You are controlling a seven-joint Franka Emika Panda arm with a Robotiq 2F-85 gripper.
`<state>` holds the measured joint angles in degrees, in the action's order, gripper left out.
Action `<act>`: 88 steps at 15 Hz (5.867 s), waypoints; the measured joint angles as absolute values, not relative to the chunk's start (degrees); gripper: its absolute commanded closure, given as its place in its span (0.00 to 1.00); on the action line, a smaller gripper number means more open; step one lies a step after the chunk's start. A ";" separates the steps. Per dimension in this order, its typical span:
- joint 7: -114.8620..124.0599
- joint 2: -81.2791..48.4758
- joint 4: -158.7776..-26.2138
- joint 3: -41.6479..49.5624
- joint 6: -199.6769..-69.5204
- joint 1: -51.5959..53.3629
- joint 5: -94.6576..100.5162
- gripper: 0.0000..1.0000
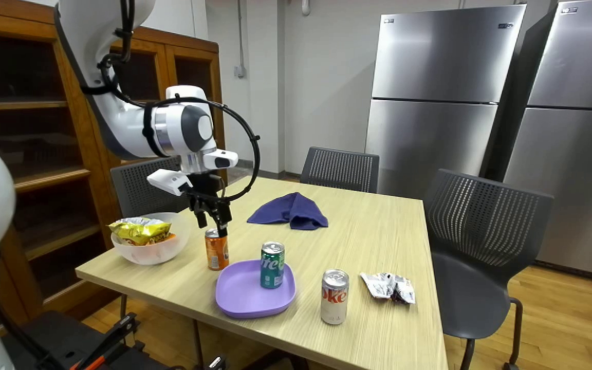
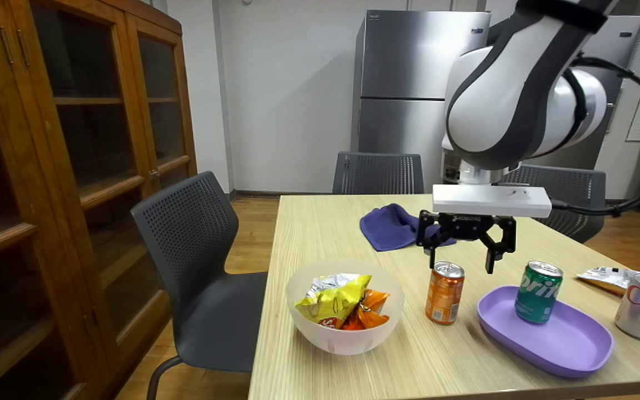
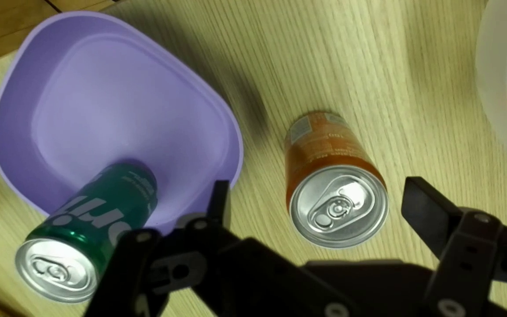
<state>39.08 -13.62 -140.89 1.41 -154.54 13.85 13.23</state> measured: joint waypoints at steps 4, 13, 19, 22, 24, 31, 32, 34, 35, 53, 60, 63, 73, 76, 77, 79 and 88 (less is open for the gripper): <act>39.08 -16.10 -138.17 1.41 -154.48 14.48 13.16 0.00; 39.16 -20.91 -133.41 1.61 -153.67 15.89 12.98 0.00; 39.41 -21.80 -132.73 2.03 -152.29 16.55 12.83 0.25; 39.54 -22.03 -132.61 2.05 -151.96 16.66 12.83 0.42; 39.62 -22.04 -132.58 2.12 -151.74 16.66 12.83 0.58; 39.76 -21.94 -132.41 2.18 -151.28 16.66 12.67 0.61; 39.76 -21.78 -132.41 2.18 -151.25 16.65 12.59 0.61; 39.76 -21.08 -132.47 2.24 -151.24 16.59 12.44 0.61; 39.76 -20.61 -132.56 2.31 -151.23 16.55 12.43 0.61; 35.25 -11.00 -140.53 3.44 -151.22 9.16 11.59 0.61; 30.09 -10.96 -142.02 3.85 -151.19 6.71 9.93 0.61; 29.11 -11.03 -142.33 4.70 -150.79 6.35 9.96 0.61; 26.14 -13.50 -142.09 5.62 -150.09 5.84 9.97 0.61; 25.54 -14.25 -141.72 5.66 -150.08 5.84 9.97 0.11; 25.42 -14.40 -141.60 5.67 -150.04 5.84 9.97 0.09; 25.03 -14.51 -141.32 5.69 -149.79 5.84 10.03 0.01; 21.60 -13.00 -138.92 5.70 -146.45 5.84 10.05 0.00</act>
